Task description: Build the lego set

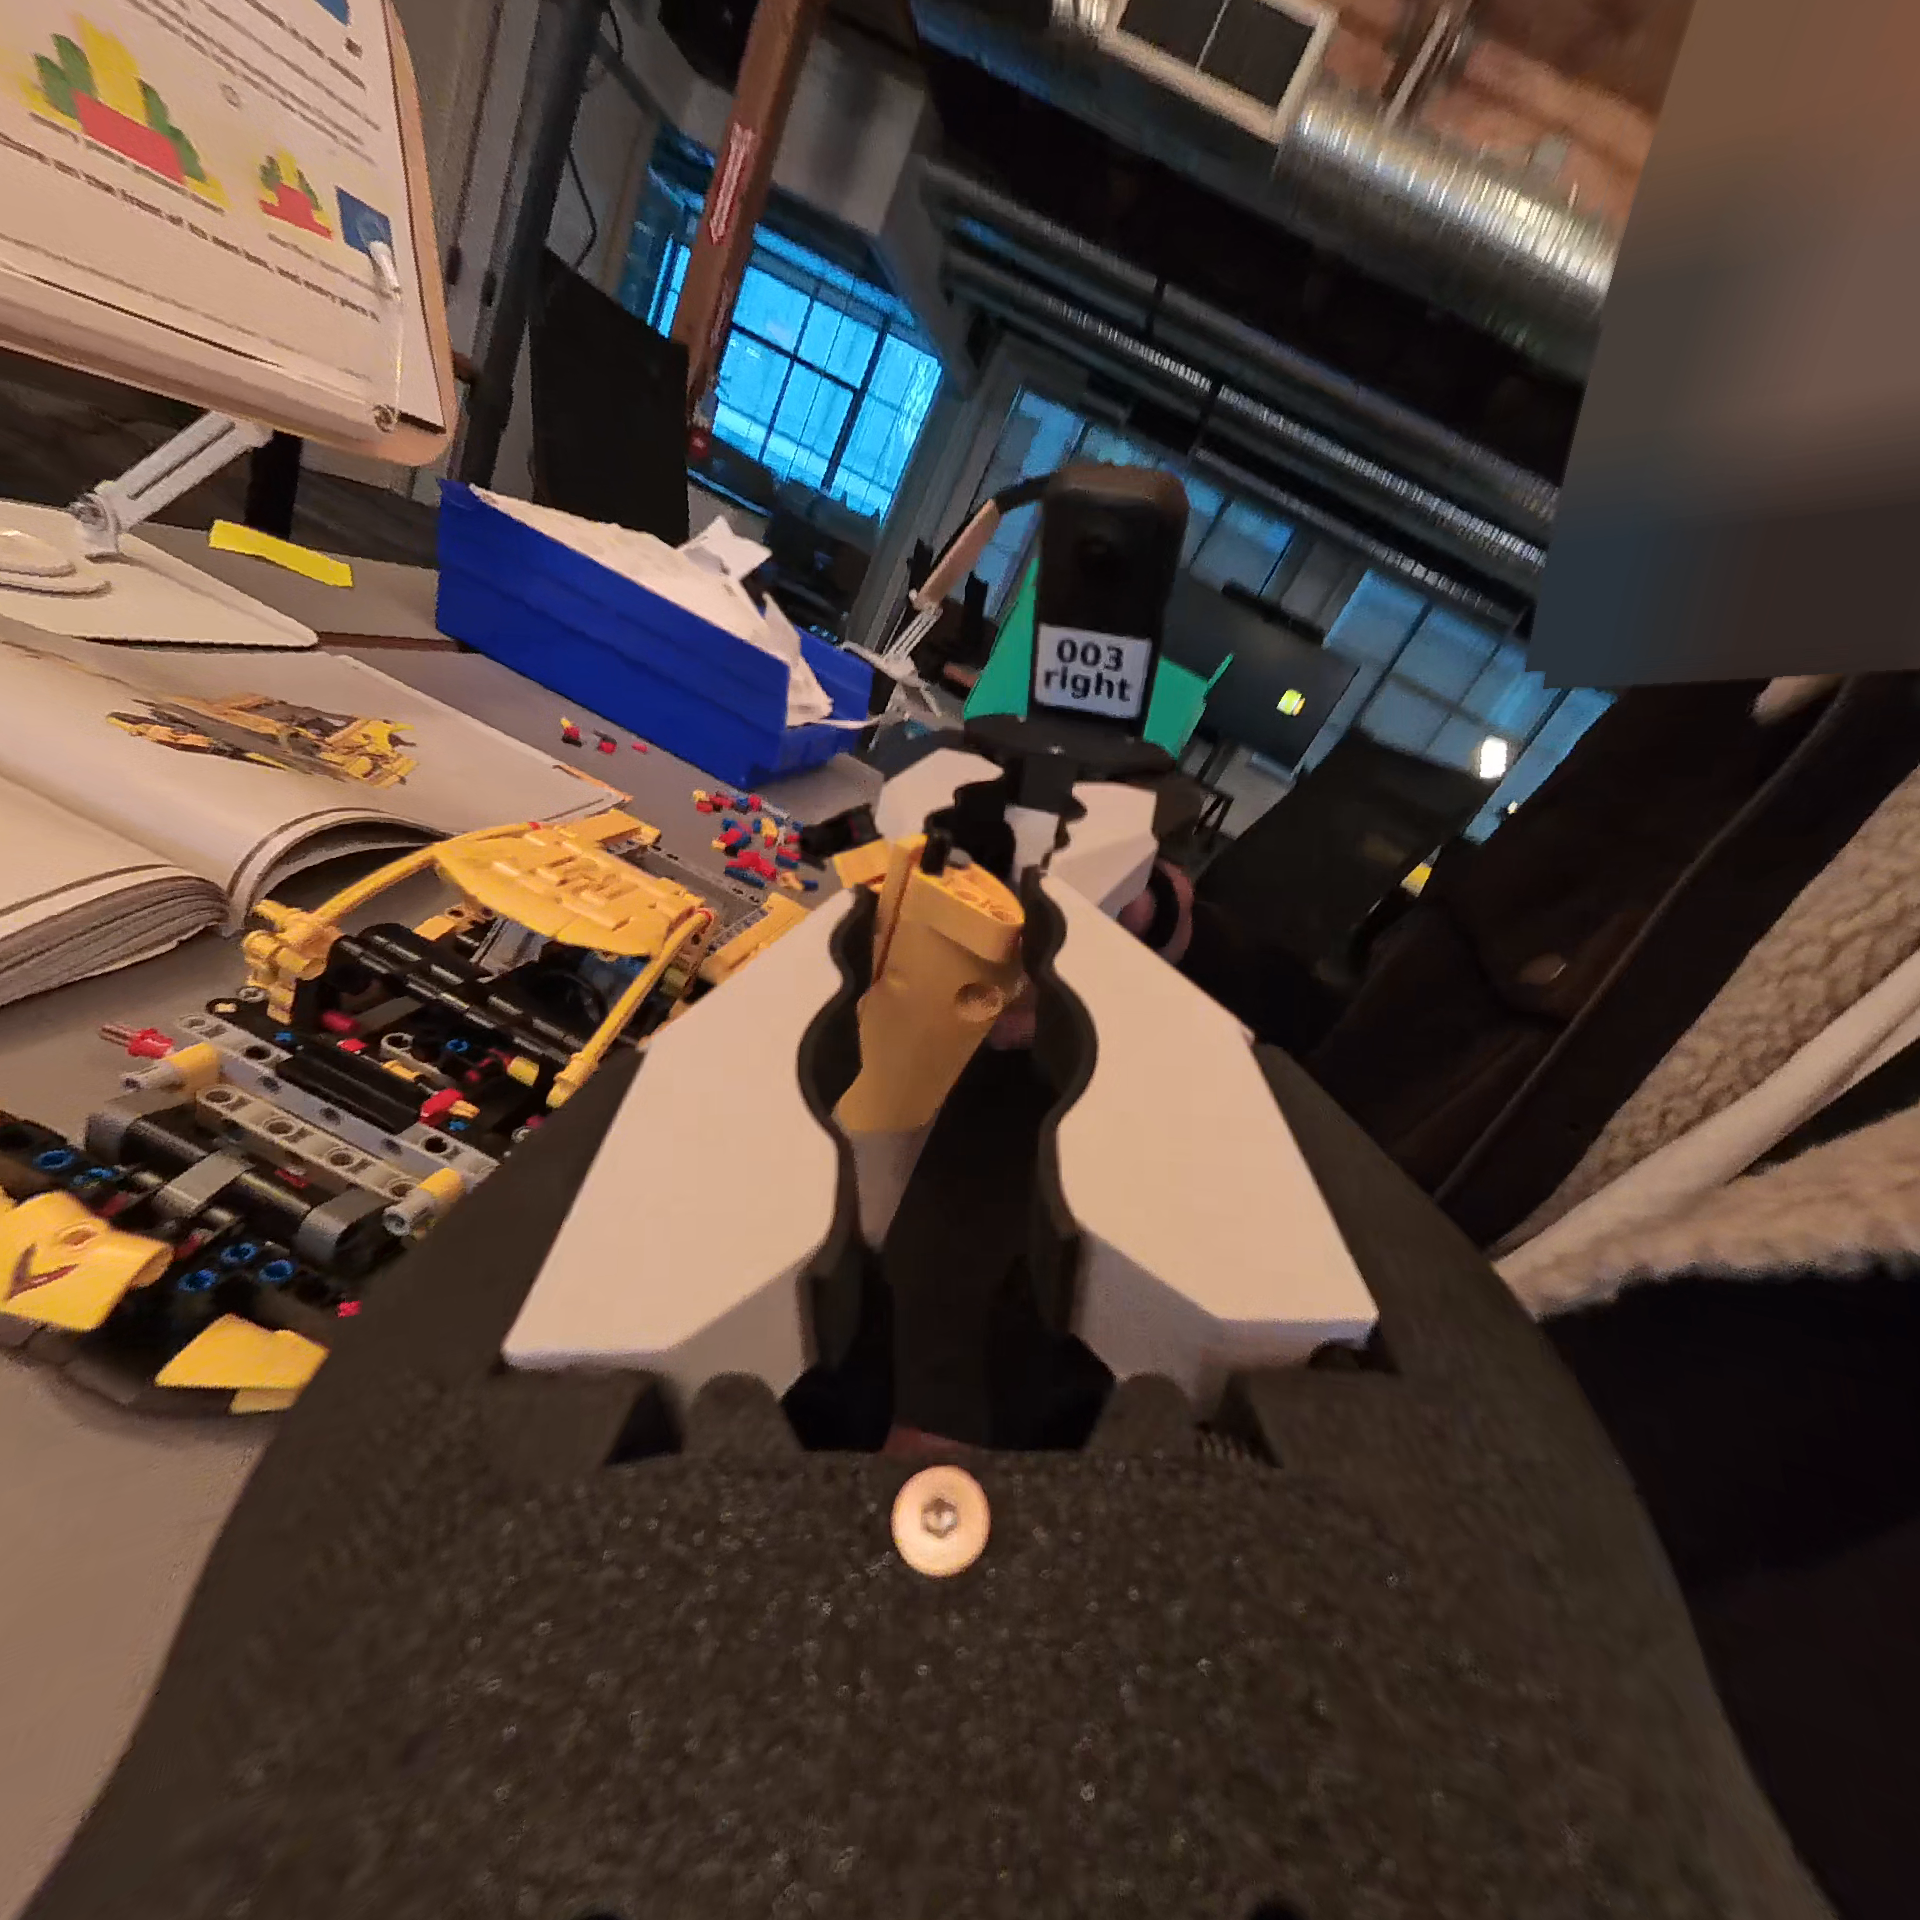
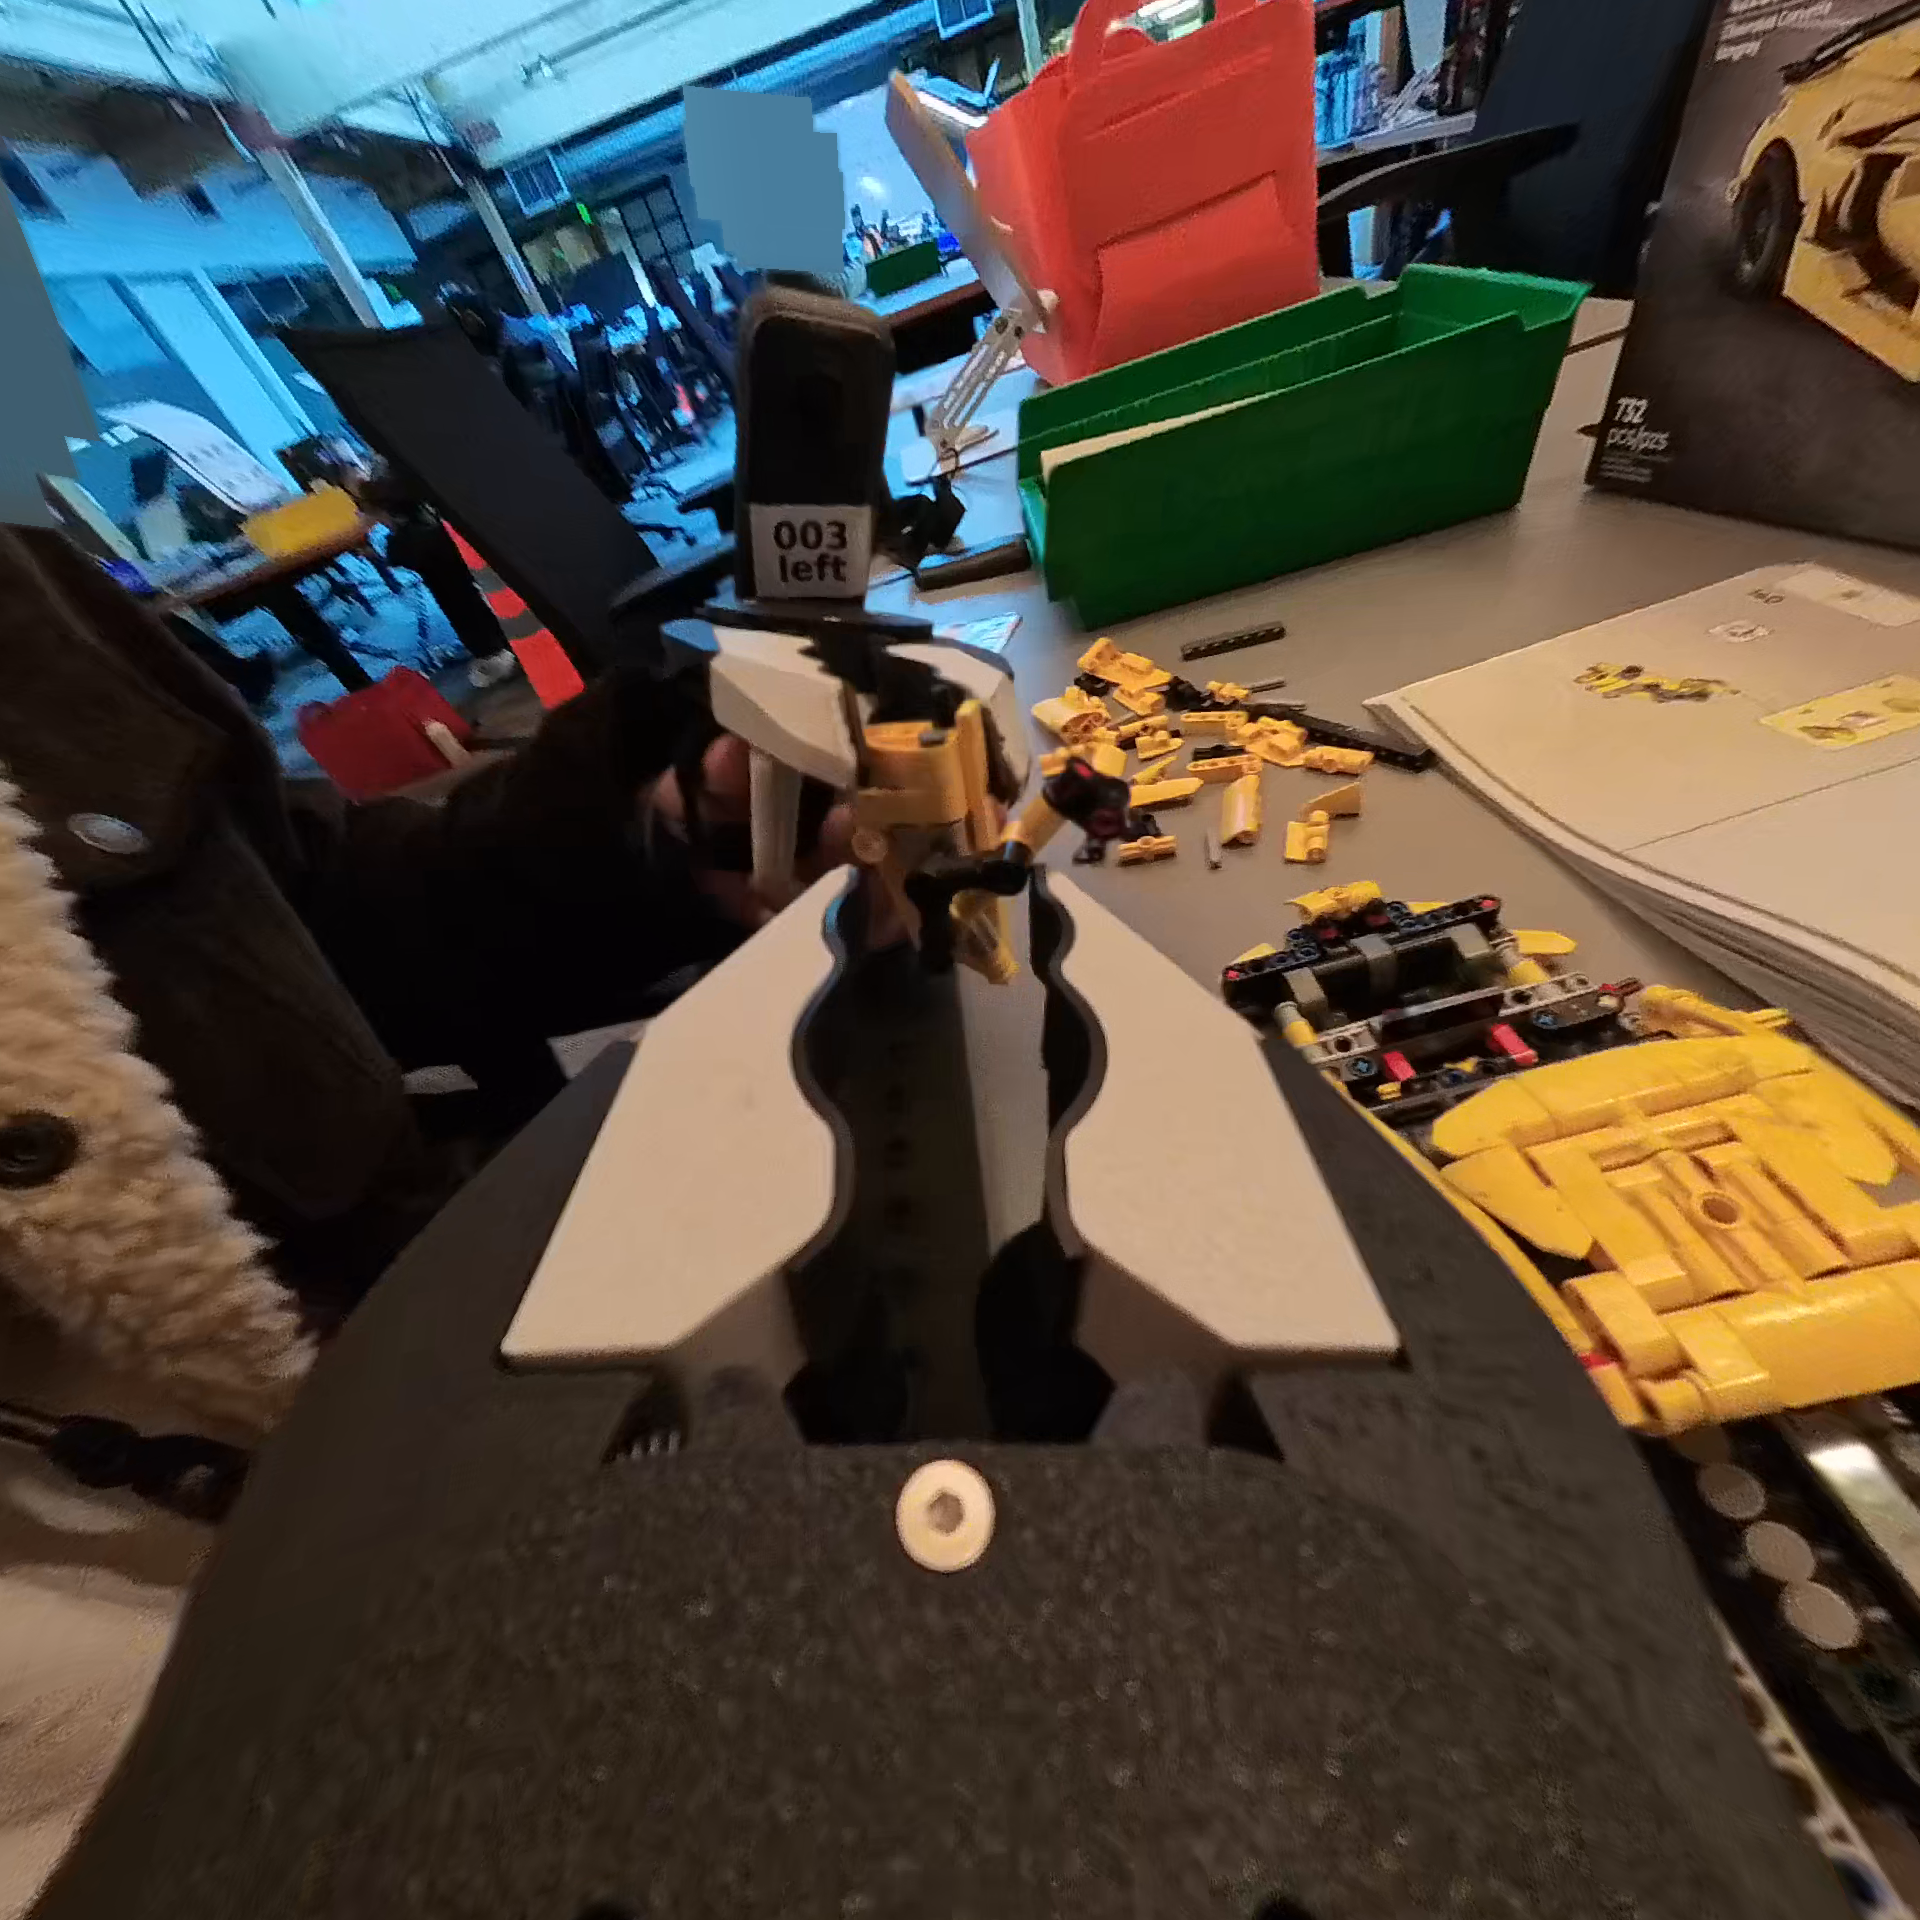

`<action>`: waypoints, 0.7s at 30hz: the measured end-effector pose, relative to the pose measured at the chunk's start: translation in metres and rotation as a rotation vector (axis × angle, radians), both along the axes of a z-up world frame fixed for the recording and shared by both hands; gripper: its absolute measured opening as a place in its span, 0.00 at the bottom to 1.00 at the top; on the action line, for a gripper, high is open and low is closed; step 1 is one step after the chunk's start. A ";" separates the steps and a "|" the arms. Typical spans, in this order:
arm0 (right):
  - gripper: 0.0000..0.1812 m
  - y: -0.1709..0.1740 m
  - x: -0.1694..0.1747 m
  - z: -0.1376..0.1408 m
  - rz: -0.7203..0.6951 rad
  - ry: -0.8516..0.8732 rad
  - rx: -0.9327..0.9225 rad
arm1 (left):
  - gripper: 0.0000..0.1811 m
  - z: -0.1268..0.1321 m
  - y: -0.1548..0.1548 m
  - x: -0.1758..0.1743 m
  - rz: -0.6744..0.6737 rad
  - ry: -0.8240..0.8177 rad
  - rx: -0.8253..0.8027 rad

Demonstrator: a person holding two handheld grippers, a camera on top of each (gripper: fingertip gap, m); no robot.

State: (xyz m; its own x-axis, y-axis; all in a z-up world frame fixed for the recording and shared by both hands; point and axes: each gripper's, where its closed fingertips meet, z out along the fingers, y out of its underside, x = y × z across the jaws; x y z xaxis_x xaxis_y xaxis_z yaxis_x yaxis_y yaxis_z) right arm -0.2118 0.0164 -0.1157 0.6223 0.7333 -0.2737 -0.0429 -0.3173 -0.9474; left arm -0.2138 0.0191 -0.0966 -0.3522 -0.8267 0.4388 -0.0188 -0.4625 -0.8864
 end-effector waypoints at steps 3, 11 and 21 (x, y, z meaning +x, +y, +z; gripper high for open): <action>0.15 0.003 -0.005 -0.002 -0.025 -0.061 0.027 | 0.15 0.003 0.003 0.000 0.009 -0.017 -0.043; 0.11 0.001 -0.001 0.005 -0.031 -0.017 0.058 | 0.15 0.000 0.009 0.002 0.023 -0.012 -0.111; 0.11 0.008 0.001 -0.006 -0.065 -0.008 0.043 | 0.15 -0.007 0.016 0.010 0.051 0.013 -0.199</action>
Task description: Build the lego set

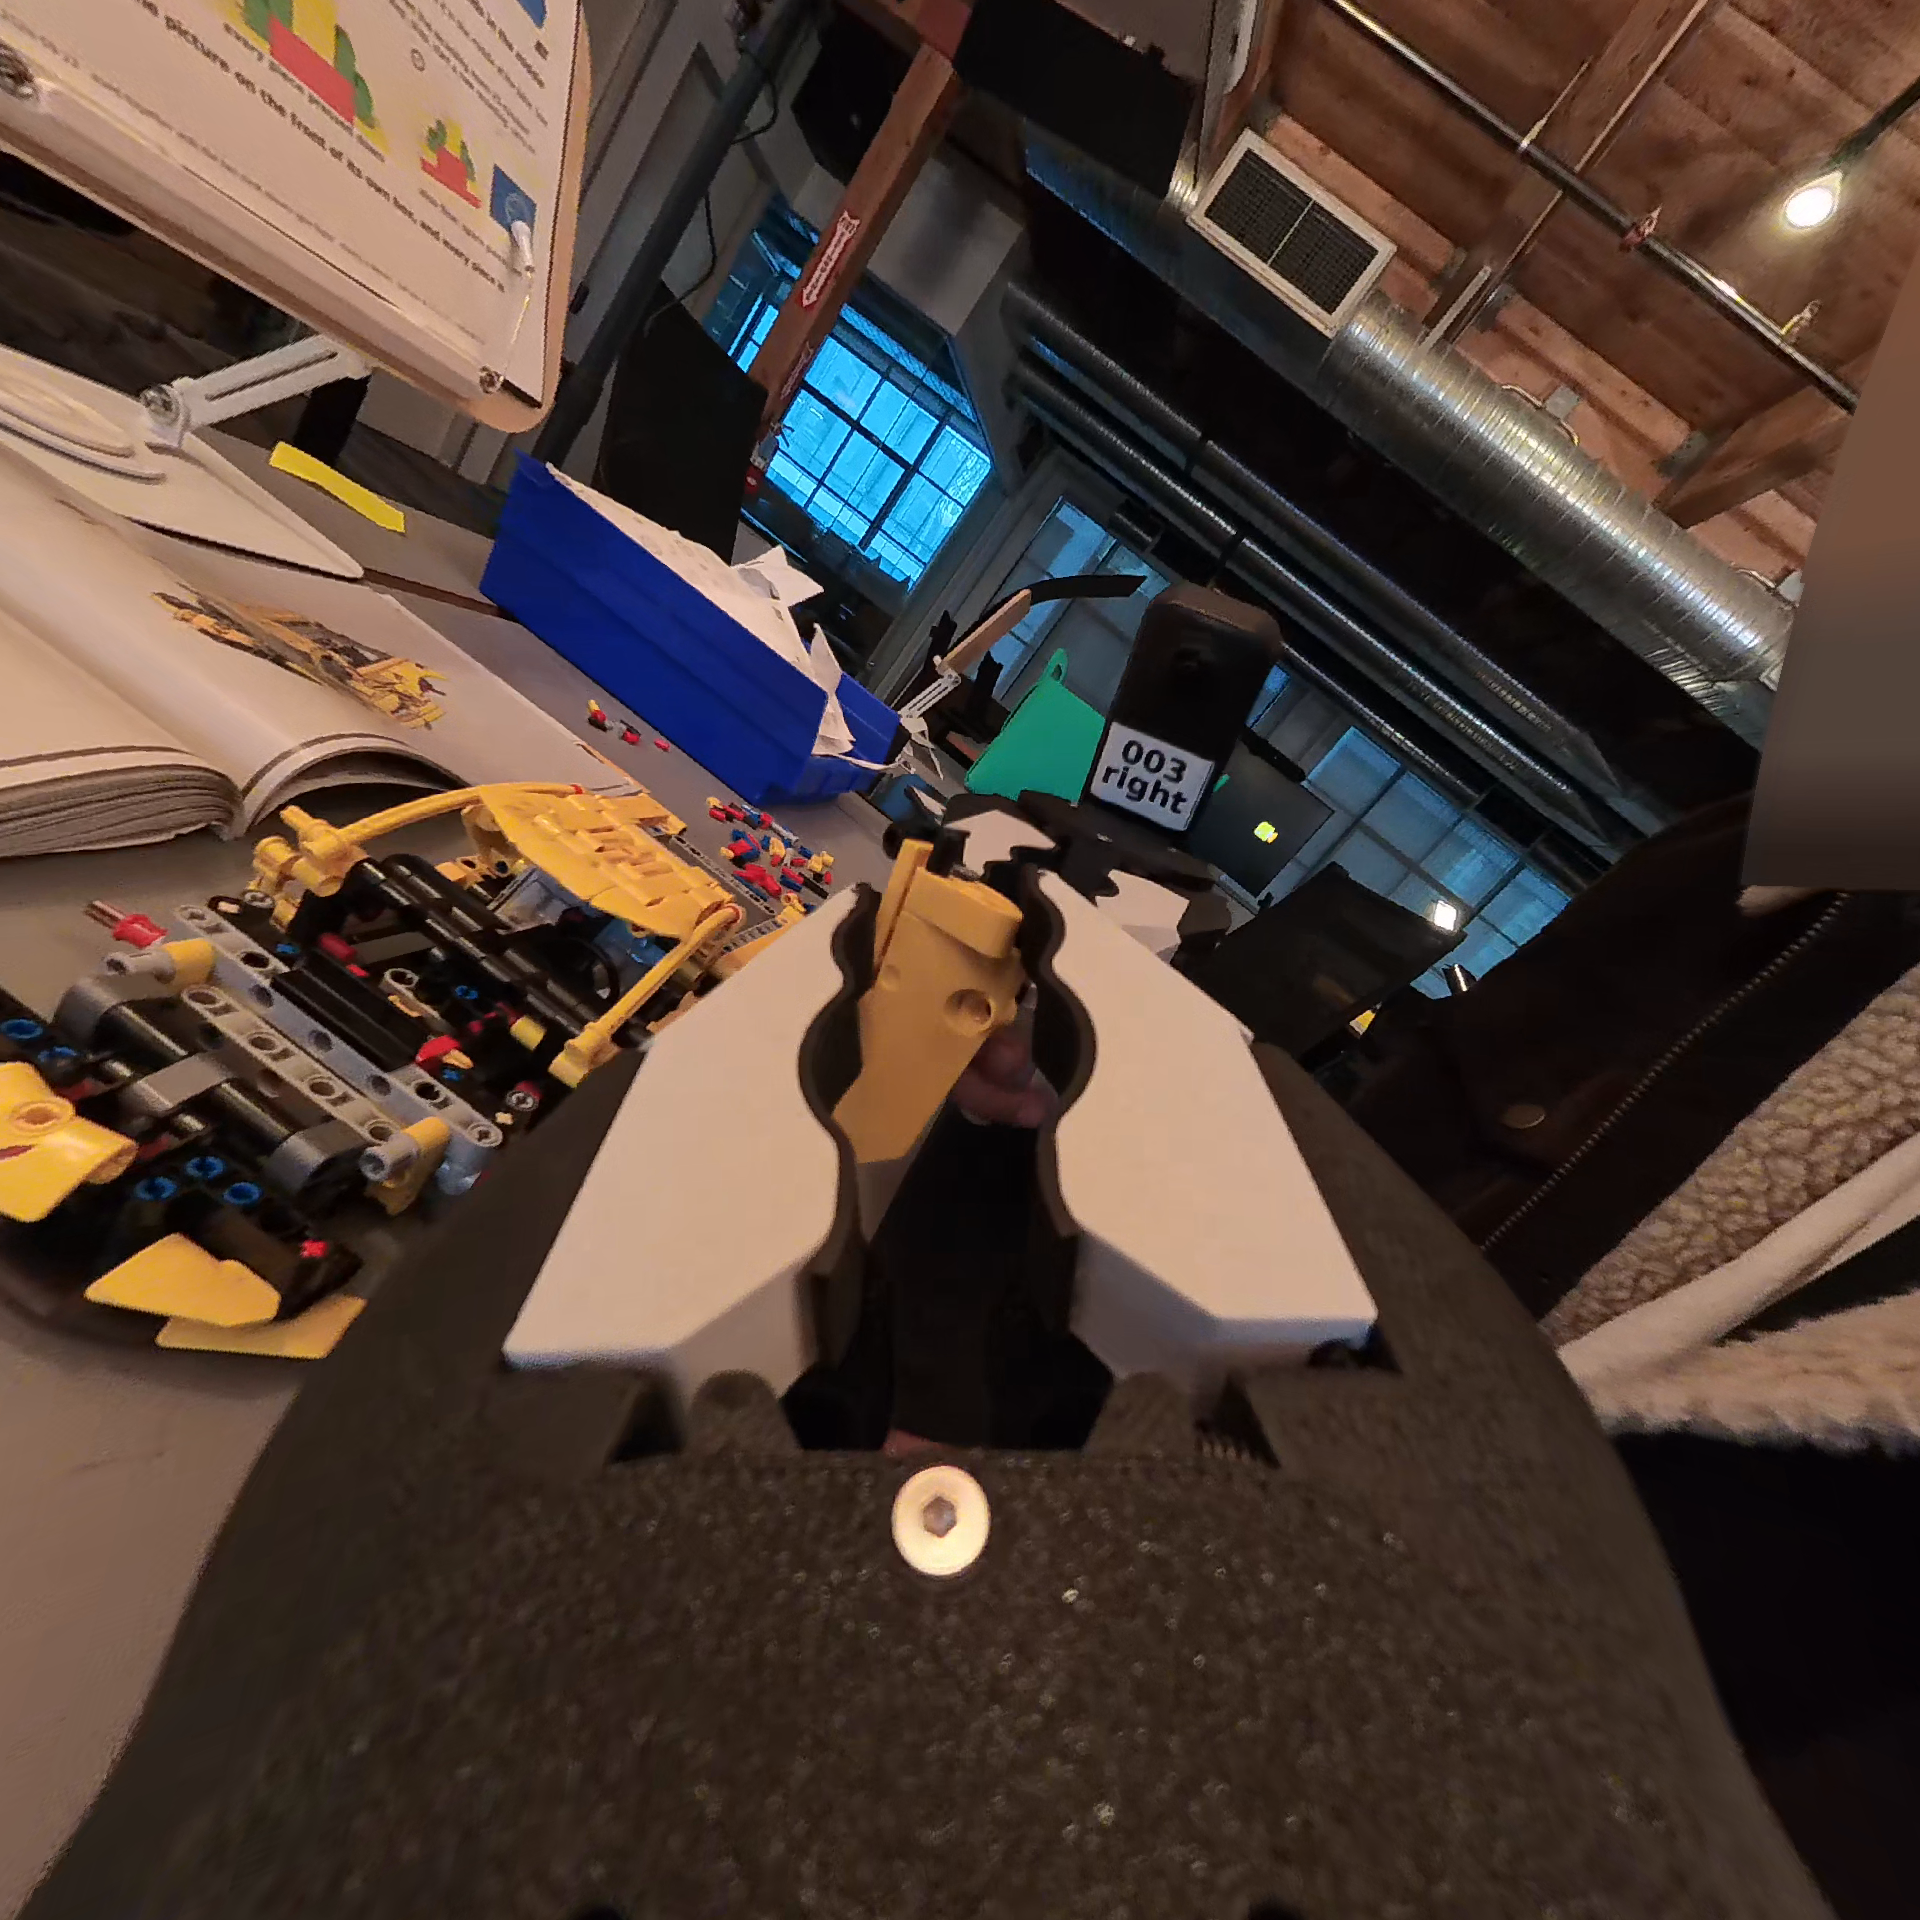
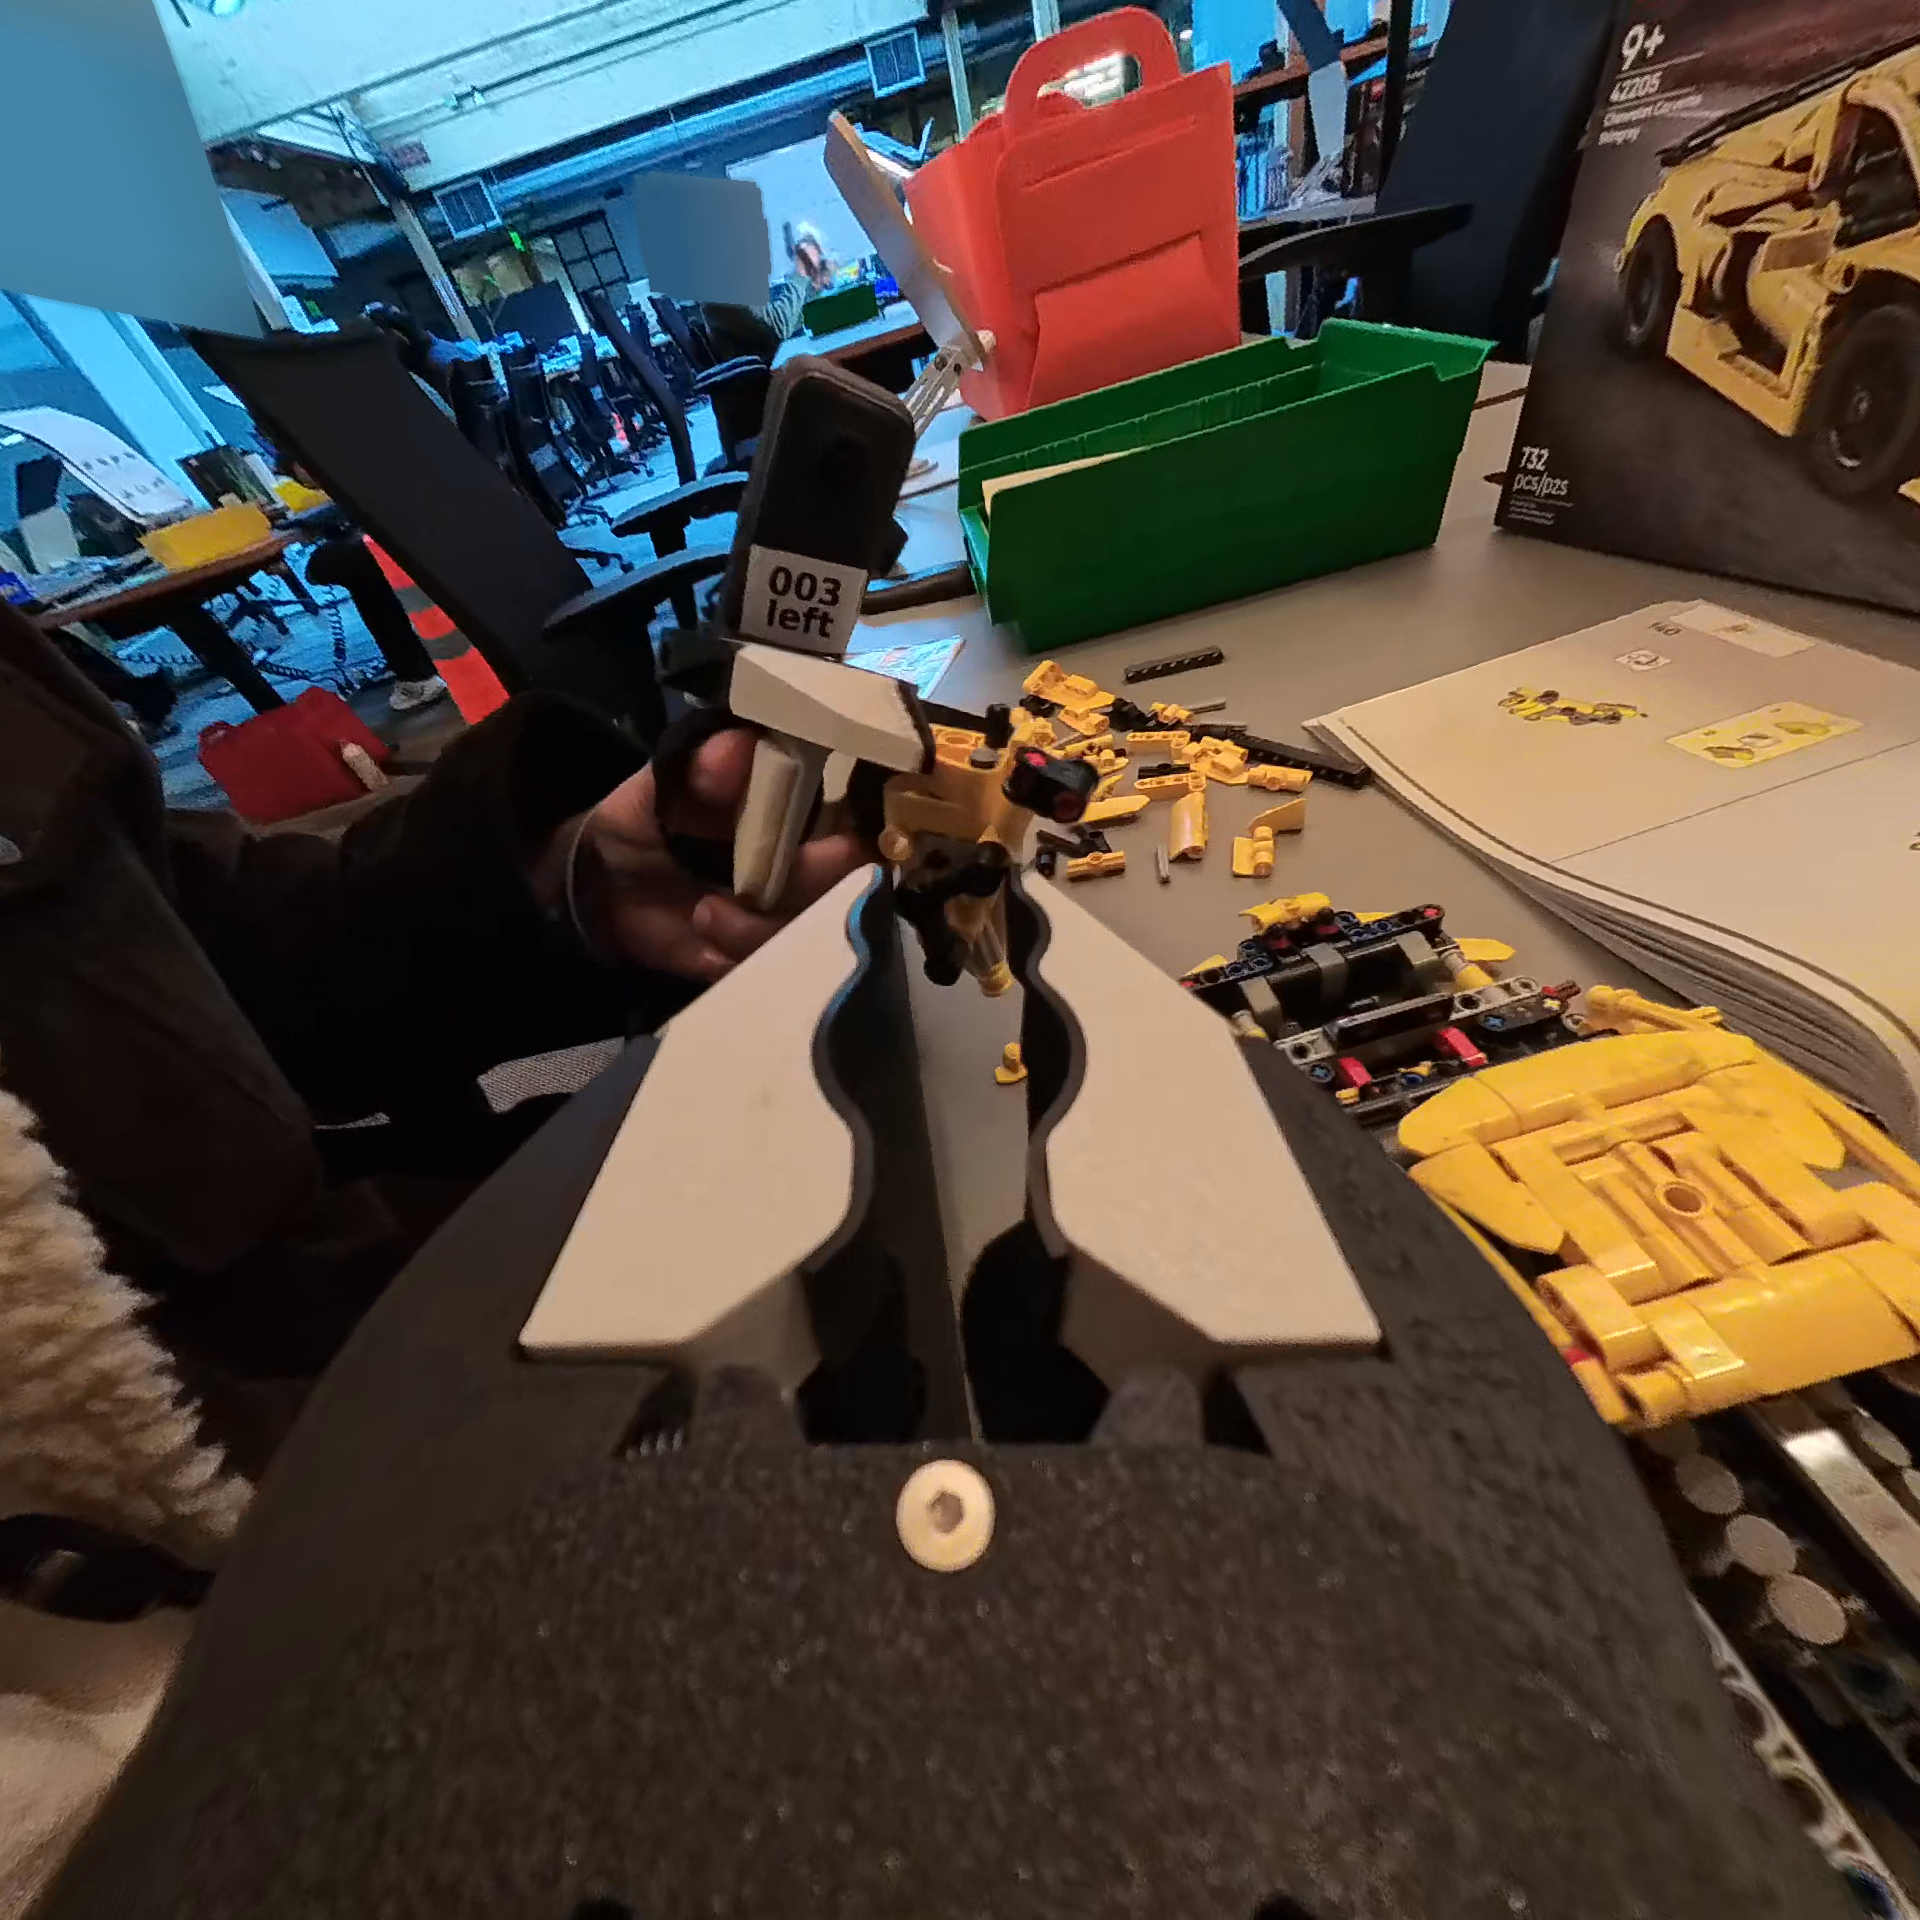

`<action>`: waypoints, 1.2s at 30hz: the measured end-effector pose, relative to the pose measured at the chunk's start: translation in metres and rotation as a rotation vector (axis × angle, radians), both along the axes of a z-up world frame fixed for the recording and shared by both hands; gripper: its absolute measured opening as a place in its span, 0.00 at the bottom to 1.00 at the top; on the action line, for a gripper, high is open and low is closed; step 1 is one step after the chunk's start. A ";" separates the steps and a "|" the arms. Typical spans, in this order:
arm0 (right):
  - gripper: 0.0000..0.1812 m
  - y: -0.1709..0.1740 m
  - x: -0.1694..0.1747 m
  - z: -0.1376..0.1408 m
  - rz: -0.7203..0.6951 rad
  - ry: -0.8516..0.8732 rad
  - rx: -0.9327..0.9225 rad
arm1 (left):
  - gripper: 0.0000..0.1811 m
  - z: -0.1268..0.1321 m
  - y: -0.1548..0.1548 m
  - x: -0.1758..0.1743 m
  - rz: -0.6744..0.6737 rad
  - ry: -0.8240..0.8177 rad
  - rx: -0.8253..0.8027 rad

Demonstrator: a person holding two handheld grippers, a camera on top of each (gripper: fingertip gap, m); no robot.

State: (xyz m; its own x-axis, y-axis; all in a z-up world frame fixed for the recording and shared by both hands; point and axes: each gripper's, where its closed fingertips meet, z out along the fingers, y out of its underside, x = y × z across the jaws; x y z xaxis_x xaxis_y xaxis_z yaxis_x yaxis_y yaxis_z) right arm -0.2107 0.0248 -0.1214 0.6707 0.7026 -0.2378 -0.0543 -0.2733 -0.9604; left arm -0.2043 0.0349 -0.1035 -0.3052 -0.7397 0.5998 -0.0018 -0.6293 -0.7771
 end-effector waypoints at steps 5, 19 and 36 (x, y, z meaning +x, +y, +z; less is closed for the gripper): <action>0.10 -0.002 0.005 0.006 0.018 0.092 0.000 | 0.16 -0.001 -0.002 0.001 -0.053 0.001 -0.054; 0.04 -0.008 0.012 0.013 0.045 0.133 0.012 | 0.12 -0.013 -0.021 -0.001 -0.138 0.087 0.089; 0.03 0.006 0.030 0.016 -0.088 0.184 -0.003 | 0.22 -0.023 -0.028 0.007 0.041 0.186 0.379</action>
